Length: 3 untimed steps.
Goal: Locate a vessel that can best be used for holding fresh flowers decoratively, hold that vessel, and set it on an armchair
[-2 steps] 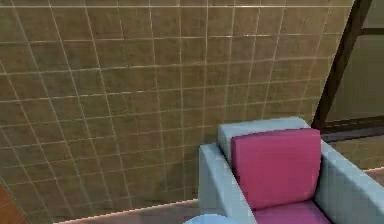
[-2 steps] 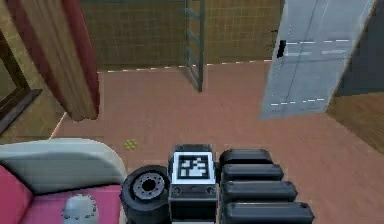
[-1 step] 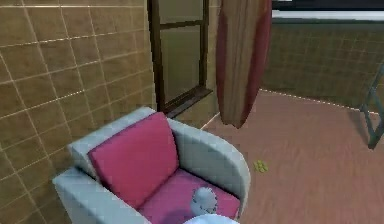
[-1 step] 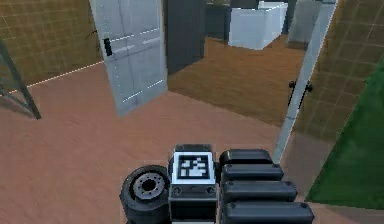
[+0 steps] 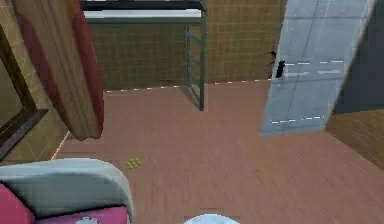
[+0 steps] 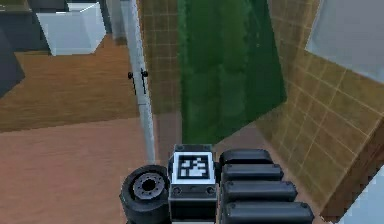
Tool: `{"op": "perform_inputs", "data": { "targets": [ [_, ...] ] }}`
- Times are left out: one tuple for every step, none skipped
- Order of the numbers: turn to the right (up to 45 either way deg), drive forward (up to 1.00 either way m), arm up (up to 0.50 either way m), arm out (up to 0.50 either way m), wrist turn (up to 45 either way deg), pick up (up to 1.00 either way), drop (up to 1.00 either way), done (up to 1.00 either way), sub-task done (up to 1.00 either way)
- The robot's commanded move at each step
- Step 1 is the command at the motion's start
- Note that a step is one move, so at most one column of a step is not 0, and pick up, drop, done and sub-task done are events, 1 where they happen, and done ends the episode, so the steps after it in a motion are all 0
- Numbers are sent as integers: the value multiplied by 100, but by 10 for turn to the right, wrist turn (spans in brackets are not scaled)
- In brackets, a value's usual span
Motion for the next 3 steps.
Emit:
{"op": "perform_inputs", "data": {
  "targets": [
    [360, 0, 0, 0, 0, 0, 0, 0, 0],
    [-450, 0, 0, 0, 0, 0, 0, 0, 0],
    [-450, 0, 0, 0, 0, 0, 0, 0, 0]
  ]
}}
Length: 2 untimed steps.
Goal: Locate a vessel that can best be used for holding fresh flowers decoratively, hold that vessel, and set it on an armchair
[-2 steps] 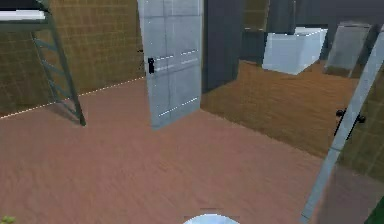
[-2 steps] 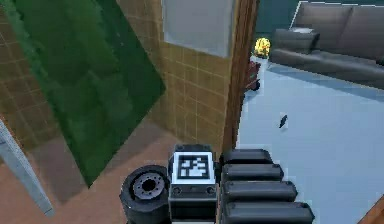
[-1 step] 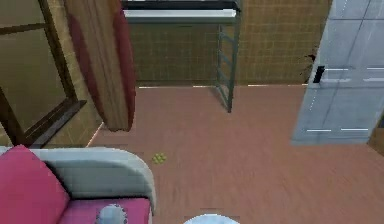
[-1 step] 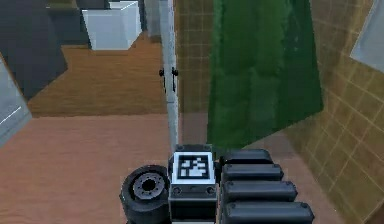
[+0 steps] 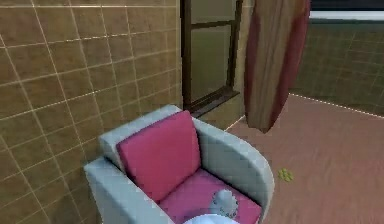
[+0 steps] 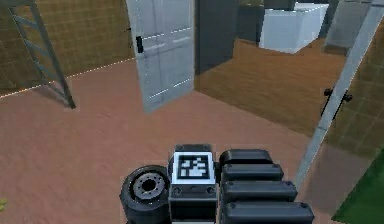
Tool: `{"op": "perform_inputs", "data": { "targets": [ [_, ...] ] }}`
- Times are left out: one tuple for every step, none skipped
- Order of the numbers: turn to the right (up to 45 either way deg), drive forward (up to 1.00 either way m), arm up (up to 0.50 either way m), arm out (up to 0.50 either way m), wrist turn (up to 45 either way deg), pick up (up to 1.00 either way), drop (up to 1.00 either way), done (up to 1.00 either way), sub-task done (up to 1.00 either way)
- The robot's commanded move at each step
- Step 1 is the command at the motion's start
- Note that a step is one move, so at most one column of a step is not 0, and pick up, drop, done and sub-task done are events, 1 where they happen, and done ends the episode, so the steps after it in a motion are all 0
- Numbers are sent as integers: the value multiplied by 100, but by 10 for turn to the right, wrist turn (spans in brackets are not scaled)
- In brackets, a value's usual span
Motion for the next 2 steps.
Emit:
{"op": "perform_inputs", "data": {
  "targets": [
    [-390, 0, 0, 0, 0, 0, 0, 0, 0],
    [450, 0, 0, 0, 0, 0, 0, 0, 0]
  ]
}}
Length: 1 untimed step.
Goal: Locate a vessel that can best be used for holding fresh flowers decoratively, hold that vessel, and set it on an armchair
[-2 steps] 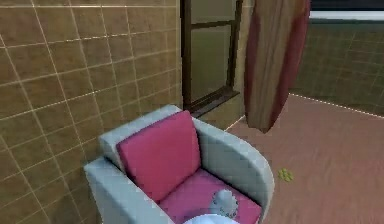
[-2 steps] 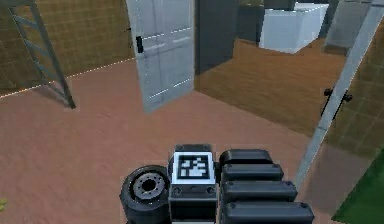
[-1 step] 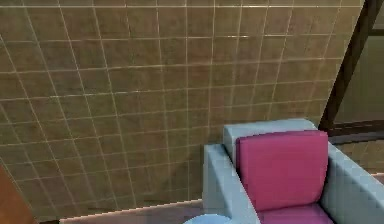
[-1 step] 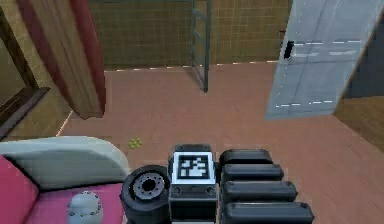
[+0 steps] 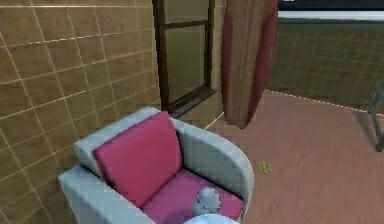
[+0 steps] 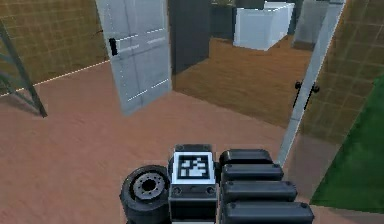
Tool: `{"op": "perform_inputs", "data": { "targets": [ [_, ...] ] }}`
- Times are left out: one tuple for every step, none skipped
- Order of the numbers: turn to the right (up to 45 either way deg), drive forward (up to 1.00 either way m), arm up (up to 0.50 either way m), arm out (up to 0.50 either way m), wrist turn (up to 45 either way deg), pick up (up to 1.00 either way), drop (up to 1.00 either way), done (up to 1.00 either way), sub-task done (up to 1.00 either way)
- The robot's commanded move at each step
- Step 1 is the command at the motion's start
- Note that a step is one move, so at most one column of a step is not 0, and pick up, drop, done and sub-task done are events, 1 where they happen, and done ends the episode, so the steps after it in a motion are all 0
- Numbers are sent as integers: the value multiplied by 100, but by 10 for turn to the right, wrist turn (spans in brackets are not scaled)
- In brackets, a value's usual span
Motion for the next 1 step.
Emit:
{"op": "perform_inputs", "data": {
  "targets": [
    [450, 0, 0, 0, 0, 0, 0, 0, 0]
  ]
}}
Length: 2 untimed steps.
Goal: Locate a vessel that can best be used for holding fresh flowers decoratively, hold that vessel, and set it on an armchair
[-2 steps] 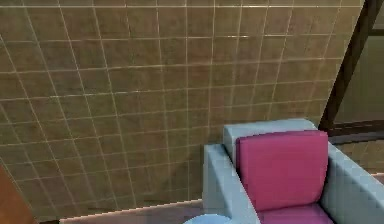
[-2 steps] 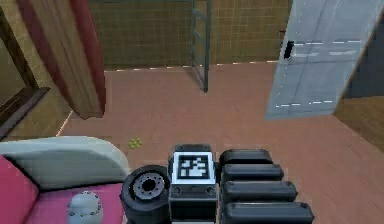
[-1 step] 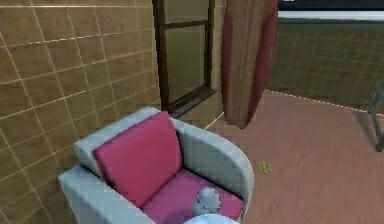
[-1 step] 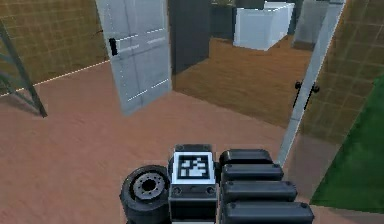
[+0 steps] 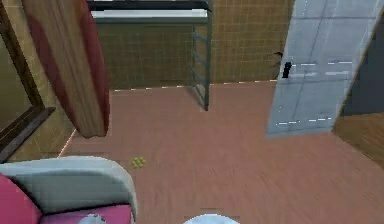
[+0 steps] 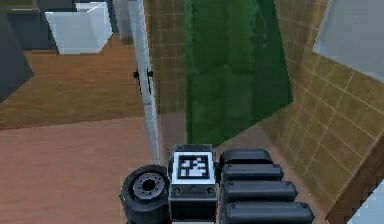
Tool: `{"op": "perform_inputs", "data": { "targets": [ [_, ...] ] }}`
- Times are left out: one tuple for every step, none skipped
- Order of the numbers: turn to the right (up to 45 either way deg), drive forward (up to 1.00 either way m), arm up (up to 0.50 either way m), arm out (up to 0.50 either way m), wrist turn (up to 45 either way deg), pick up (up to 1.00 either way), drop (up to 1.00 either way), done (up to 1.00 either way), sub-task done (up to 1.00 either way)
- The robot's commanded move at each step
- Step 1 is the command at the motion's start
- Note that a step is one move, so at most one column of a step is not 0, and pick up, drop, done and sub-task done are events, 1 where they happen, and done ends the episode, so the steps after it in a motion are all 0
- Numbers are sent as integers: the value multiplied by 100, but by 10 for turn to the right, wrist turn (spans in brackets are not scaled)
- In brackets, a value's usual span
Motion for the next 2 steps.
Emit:
{"op": "perform_inputs", "data": {
  "targets": [
    [360, 0, 0, 0, 0, 0, 0, 0, 0],
    [-450, 0, 0, 0, 0, 0, 0, 0, 0]
  ]
}}
